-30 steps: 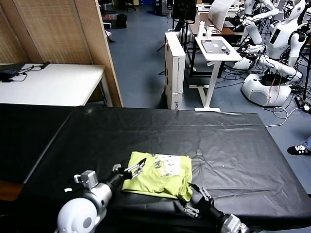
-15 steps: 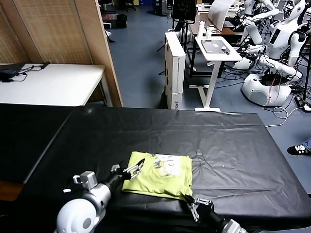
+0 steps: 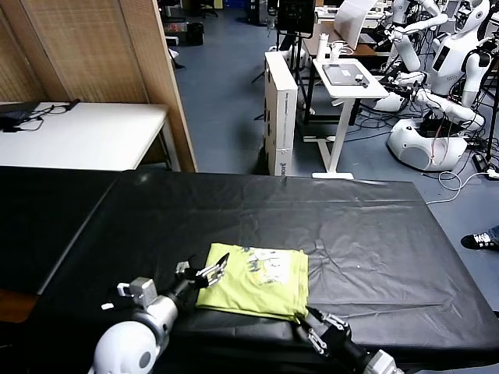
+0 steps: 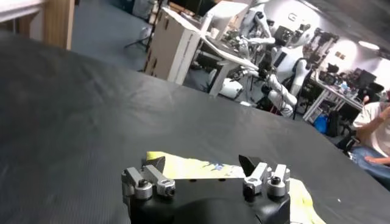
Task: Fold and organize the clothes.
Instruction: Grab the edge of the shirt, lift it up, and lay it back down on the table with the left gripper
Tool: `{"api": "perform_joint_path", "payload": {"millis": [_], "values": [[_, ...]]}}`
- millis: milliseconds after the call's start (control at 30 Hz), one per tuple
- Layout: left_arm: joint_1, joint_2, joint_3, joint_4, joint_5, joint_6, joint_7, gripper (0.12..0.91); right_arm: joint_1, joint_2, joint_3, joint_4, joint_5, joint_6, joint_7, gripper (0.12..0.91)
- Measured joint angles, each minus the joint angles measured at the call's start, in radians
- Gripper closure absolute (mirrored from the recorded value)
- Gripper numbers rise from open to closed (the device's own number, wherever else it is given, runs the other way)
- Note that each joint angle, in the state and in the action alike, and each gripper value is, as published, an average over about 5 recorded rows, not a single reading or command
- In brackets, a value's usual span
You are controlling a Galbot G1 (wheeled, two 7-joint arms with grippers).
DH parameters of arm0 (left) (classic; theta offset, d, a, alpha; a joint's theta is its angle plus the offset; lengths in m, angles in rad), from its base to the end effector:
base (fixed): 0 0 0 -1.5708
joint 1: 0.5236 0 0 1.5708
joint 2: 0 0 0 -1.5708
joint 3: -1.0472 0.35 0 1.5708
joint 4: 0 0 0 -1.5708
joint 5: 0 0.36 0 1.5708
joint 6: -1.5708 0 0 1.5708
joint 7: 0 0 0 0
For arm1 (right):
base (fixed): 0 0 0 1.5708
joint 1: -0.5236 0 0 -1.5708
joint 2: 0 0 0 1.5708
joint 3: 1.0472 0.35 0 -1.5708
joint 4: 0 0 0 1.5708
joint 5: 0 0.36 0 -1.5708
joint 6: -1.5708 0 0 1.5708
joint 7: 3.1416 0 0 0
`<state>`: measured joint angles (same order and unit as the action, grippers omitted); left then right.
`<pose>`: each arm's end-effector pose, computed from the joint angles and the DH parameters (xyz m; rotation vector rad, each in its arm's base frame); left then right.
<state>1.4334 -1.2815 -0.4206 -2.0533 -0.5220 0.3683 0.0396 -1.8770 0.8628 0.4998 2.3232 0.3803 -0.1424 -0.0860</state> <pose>0.2243 0.0208 -0.2906 -0.4501 -2.7466 0.3683 0.1161 -0.0629 -0.2499 0.7961 -2.7011 0.1850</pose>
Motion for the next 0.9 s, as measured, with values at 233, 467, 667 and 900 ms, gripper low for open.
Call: {"api": "perform_joint_path", "payload": {"millis": [233, 467, 667, 900], "values": [[0.029, -0.046, 0.005, 0.063, 0.015, -0.060, 0.022, 0.123, -0.022, 0.021, 0.055, 0.056, 0.039, -0.004, 0.013, 0.119], [0.046, -0.087, 0.003, 0.078, -0.002, -0.072, 0.021, 0.123, -0.031, 0.031, 0.062, 0.064, 0.036, -0.004, 0.007, 0.118], [0.057, -0.115, -0.010, 0.086, -0.031, -0.079, 0.018, 0.123, -0.029, 0.032, 0.063, 0.065, 0.034, -0.004, 0.006, 0.118], [0.070, -0.142, -0.024, 0.096, -0.060, -0.088, 0.018, 0.123, -0.026, 0.031, 0.063, 0.065, 0.032, -0.003, 0.006, 0.118]]}}
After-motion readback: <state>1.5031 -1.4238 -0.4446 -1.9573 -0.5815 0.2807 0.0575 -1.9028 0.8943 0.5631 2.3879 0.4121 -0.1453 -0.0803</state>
